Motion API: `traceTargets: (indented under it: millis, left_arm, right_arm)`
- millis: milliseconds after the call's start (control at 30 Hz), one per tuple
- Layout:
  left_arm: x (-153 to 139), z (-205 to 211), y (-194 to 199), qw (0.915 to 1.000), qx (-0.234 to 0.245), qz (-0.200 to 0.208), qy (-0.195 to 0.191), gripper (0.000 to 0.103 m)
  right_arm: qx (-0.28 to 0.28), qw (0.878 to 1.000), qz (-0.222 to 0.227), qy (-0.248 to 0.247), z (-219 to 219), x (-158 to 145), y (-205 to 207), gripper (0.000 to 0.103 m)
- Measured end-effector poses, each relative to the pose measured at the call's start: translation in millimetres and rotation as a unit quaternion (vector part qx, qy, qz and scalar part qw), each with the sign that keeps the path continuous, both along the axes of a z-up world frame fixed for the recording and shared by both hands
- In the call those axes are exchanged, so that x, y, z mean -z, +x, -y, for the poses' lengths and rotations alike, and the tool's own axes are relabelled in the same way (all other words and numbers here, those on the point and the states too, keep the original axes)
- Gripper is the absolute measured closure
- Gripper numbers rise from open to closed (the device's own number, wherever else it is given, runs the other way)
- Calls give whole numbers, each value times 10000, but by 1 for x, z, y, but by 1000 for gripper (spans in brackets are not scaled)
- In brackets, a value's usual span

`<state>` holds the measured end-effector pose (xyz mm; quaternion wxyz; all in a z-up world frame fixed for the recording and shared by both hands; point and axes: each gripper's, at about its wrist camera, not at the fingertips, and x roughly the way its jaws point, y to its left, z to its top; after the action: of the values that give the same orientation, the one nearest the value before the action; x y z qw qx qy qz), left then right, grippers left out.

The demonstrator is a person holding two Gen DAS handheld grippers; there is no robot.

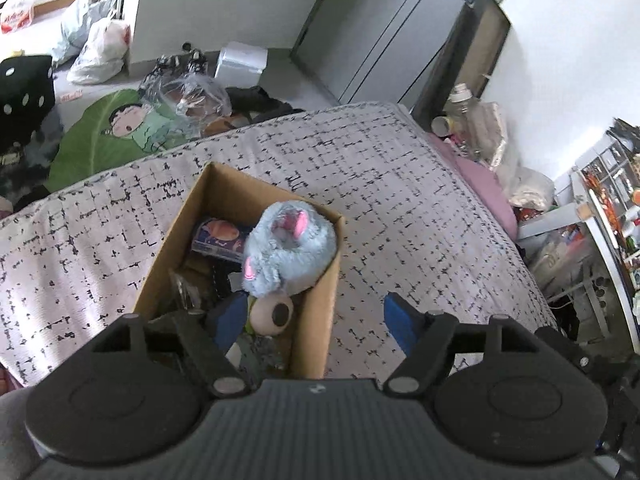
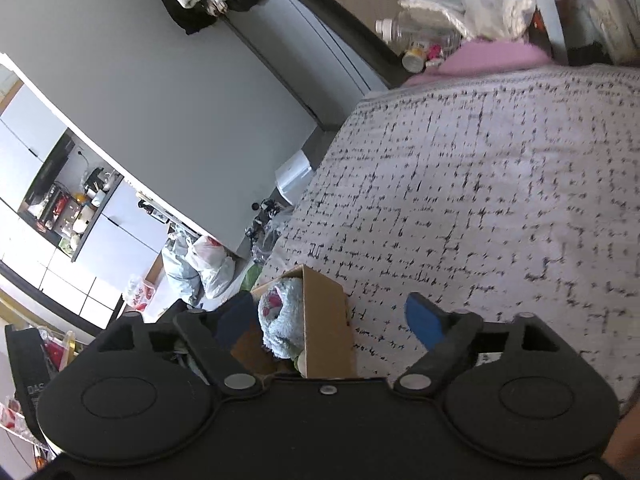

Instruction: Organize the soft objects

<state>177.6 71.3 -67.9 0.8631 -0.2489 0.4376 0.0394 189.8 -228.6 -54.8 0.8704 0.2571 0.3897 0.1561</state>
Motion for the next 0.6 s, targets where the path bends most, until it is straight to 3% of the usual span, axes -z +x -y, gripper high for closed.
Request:
traceTargets:
  millis: [167, 233, 600]
  left_arm:
    - [-23, 13, -13, 9995, 170, 108, 236, 28]
    - [-31, 20, -20, 9988, 193, 131, 426, 15]
    - [-65, 42, -54, 9957, 379, 419, 733, 0]
  right_arm:
    - [18, 9996, 265, -111, 16, -25, -14, 4]
    - [31, 9992, 361, -185, 20, -33, -20, 0]
    - [-53, 9961, 766, -444, 44, -59, -55, 0]
